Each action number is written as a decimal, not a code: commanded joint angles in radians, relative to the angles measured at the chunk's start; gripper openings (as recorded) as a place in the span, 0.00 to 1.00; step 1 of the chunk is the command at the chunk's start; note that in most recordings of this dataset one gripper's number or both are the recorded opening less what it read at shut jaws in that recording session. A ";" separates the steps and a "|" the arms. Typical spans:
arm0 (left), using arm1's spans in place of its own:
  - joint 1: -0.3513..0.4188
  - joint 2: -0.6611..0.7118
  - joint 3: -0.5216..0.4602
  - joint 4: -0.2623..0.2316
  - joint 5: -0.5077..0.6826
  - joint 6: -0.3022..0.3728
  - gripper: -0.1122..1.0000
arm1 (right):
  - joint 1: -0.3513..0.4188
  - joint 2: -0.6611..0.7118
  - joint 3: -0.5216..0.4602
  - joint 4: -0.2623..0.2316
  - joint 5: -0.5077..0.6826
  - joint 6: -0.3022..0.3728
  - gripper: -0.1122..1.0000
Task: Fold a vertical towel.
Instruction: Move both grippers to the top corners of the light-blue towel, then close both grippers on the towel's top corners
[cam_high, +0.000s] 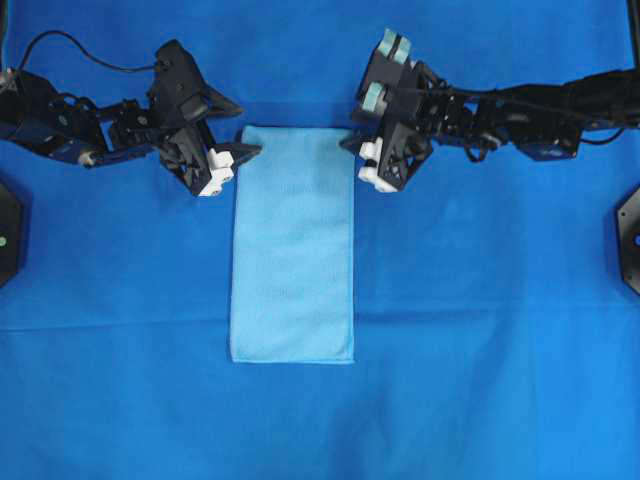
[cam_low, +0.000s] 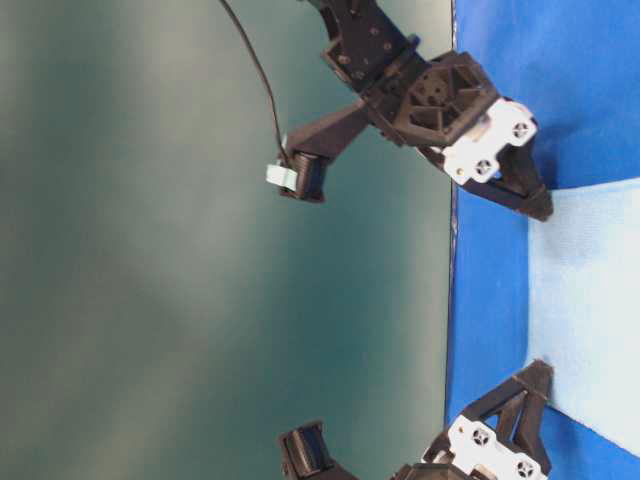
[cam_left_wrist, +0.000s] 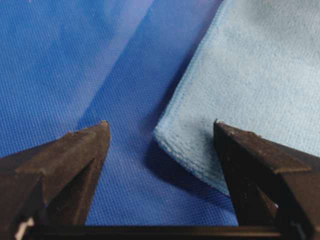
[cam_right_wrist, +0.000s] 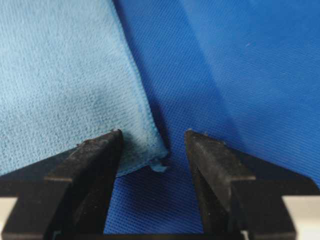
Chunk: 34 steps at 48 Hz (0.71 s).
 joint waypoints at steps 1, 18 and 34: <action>0.003 -0.011 -0.014 -0.002 -0.011 0.000 0.81 | 0.005 0.000 -0.029 0.000 -0.003 0.000 0.61; -0.017 -0.011 -0.020 0.000 -0.005 0.006 0.28 | 0.005 0.003 -0.021 0.003 -0.002 0.002 0.14; -0.025 -0.066 -0.035 0.000 0.049 0.034 0.11 | 0.005 -0.052 -0.003 0.005 -0.002 0.011 0.14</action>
